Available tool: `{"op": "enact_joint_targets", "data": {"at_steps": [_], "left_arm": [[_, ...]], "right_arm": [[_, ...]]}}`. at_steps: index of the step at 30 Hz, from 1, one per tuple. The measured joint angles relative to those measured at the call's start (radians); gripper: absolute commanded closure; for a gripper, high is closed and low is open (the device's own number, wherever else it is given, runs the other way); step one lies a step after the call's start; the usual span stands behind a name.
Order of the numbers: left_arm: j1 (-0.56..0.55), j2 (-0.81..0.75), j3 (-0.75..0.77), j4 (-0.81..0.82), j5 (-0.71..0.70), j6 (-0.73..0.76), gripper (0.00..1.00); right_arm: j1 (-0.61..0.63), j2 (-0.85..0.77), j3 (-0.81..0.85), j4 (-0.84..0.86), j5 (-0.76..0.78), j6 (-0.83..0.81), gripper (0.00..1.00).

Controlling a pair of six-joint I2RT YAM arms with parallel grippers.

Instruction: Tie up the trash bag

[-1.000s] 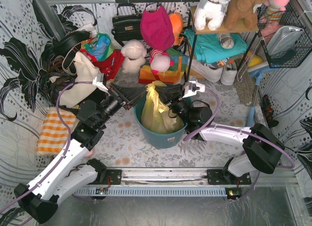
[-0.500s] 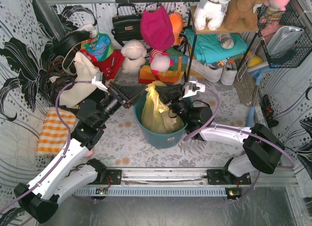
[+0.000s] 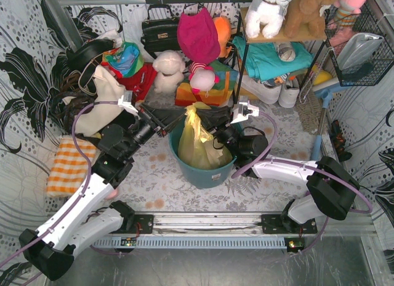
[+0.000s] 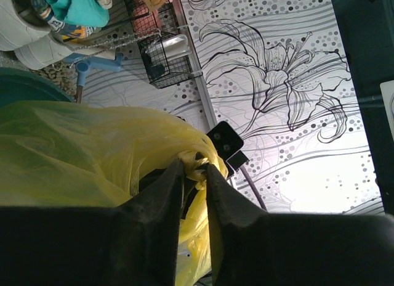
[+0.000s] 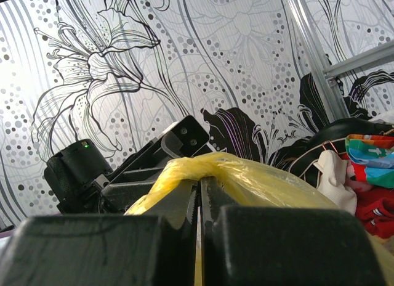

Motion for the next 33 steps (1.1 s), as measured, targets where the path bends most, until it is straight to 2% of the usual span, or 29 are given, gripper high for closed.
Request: {"op": "enact_joint_targets", "data": {"at_steps": [5, 10, 14, 17, 33], "left_arm": [[0.0, 0.002, 0.0, 0.018, 0.002, 0.005, 1.0], [0.0, 0.003, 0.0, 0.026, 0.008, 0.035, 1.0], [0.0, 0.002, 0.002, 0.029, 0.011, 0.069, 1.0], [0.0, 0.001, 0.018, 0.019, 0.008, 0.108, 1.0], [0.0, -0.044, 0.056, 0.021, -0.026, 0.276, 1.0]], "right_arm": [[-0.002, 0.0, 0.0, 0.0, 0.014, 0.0, 1.0], [-0.003, 0.0, 0.0, 0.002, 0.02, 0.0, 0.98], [-0.003, 0.0, 0.0, 0.001, 0.024, 0.0, 0.78], [-0.005, -0.001, 0.0, 0.001, 0.035, 0.0, 0.72], [0.001, -0.054, -0.047, -0.027, 0.014, 0.004, 0.72]]}}
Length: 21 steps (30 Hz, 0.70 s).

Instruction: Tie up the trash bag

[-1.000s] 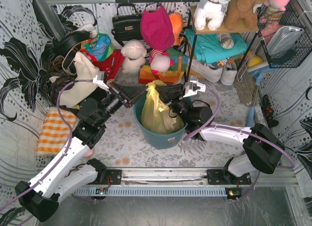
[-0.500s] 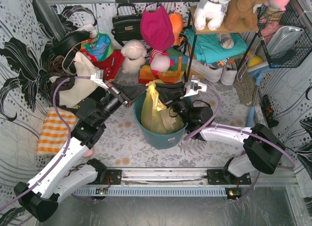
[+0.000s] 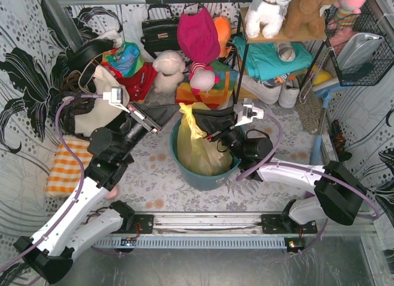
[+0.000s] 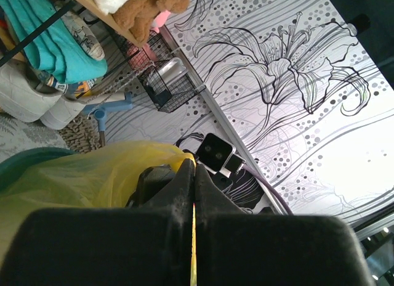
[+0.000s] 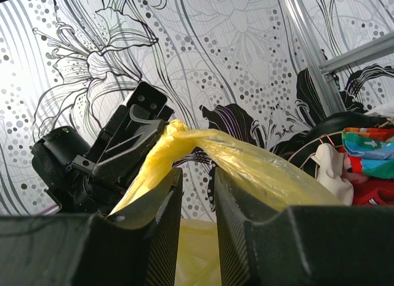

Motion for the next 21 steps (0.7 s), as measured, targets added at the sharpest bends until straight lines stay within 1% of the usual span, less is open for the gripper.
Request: {"op": "enact_joint_targets", "data": {"at_steps": [9, 14, 17, 21], "left_arm": [[0.0, 0.034, 0.011, 0.058, 0.05, 0.014, 1.0], [0.0, 0.045, 0.015, 0.066, 0.067, 0.016, 1.0], [0.0, 0.046, 0.015, 0.066, 0.073, 0.016, 1.0], [0.0, 0.046, 0.015, 0.066, 0.075, 0.021, 1.0]], "right_arm": [[0.0, -0.131, -0.04, -0.081, 0.001, -0.021, 0.71], [0.0, -0.188, -0.055, -0.137, 0.001, -0.035, 0.68], [0.0, -0.218, -0.056, -0.193, 0.001, -0.034, 0.64], [0.0, -0.285, -0.055, -0.339, -0.002, -0.023, 0.64]]}}
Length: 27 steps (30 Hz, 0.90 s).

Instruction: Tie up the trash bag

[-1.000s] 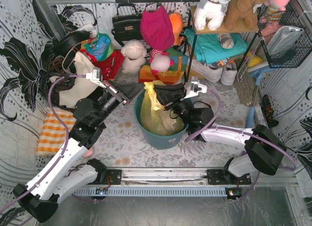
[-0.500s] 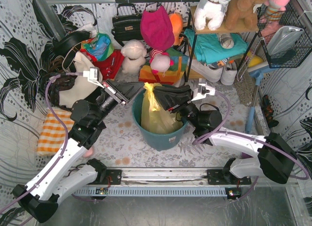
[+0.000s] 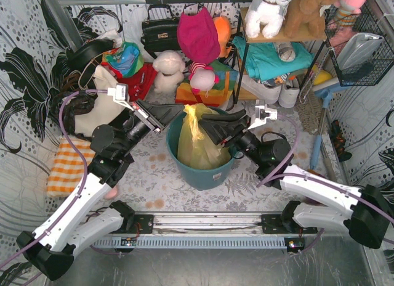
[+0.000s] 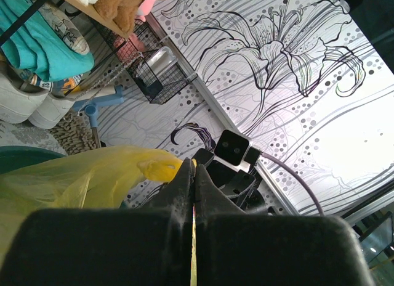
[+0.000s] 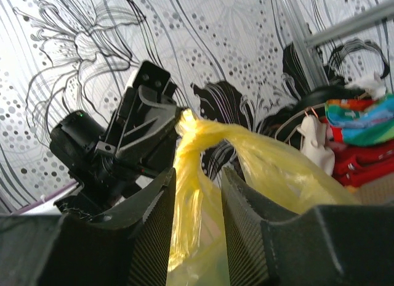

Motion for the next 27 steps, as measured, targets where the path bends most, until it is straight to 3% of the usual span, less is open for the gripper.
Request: {"op": "enact_joint_targets", "data": {"at_steps": [10, 27], "left_arm": [[0.0, 0.0, -0.002, -0.001, 0.0, 0.011, 1.0], [0.0, 0.015, -0.023, -0.002, 0.0, 0.011, 1.0]], "right_arm": [[0.0, -0.137, 0.006, -0.333, -0.031, 0.05, 0.65], [0.0, -0.103, 0.056, -0.409, -0.152, 0.087, 0.54]]}}
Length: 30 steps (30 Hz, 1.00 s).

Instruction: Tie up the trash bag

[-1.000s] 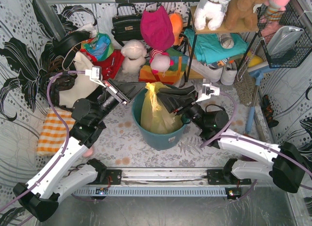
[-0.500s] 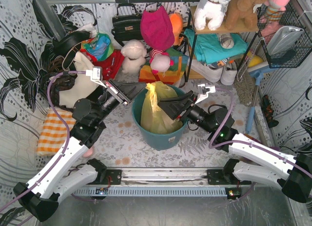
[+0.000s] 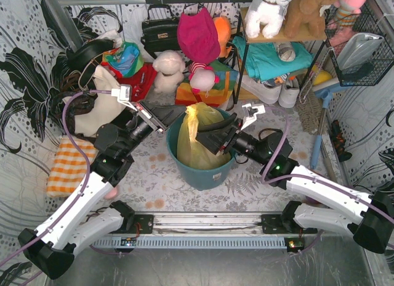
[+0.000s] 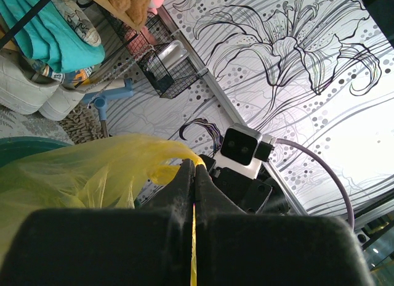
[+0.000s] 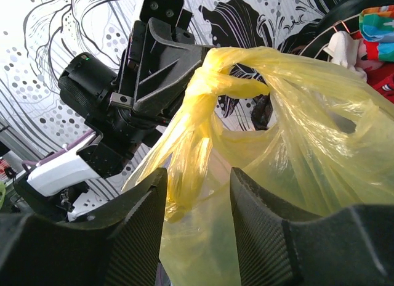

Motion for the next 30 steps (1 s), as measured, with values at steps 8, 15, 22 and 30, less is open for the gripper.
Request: {"op": "enact_joint_targets", "data": {"at_steps": [8, 15, 22, 30], "left_arm": [[0.0, 0.0, 0.0, 0.0, 0.0, 0.0, 1.0], [0.0, 0.004, 0.0, 0.0, 0.0, 0.0, 1.0], [0.0, 0.014, 0.0, 0.0, 0.002, 0.0, 1.0], [0.0, 0.016, 0.0, 0.0, 0.003, 0.0, 1.0]], "right_arm": [[0.0, 0.026, 0.015, -0.002, -0.019, 0.018, 0.47], [0.0, 0.038, 0.064, -0.048, -0.04, 0.019, 0.44], [0.0, 0.056, 0.101, -0.095, -0.057, 0.016, 0.72], [0.0, 0.031, 0.101, -0.155, -0.045, -0.003, 1.0]]}}
